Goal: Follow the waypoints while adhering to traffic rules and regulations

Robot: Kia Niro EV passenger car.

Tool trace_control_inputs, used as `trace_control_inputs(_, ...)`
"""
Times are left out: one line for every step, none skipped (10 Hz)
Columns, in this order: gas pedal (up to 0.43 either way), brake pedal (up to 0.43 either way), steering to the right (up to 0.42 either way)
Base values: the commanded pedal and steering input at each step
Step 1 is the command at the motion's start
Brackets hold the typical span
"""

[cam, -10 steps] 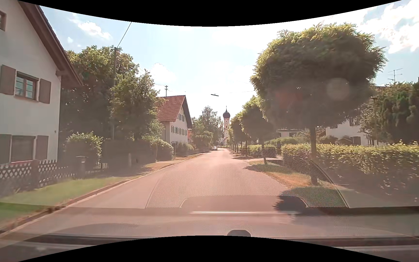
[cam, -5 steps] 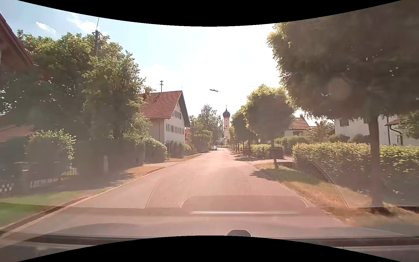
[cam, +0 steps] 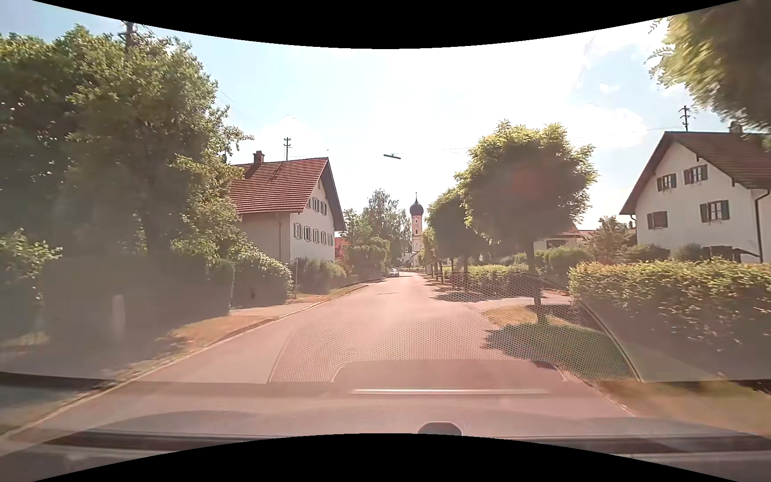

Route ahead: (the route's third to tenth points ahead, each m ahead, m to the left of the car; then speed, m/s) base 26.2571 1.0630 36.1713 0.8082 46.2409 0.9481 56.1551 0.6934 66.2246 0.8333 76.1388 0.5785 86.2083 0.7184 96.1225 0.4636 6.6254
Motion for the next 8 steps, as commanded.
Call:
trace_control_inputs(0.130,0.000,0.000)
trace_control_inputs(0.130,0.000,0.000)
trace_control_inputs(0.130,0.000,0.000)
trace_control_inputs(0.130,0.000,0.000)
trace_control_inputs(0.130,0.000,0.001)
trace_control_inputs(0.130,0.000,0.001)
trace_control_inputs(0.130,0.000,0.001)
trace_control_inputs(0.130,0.000,0.001)
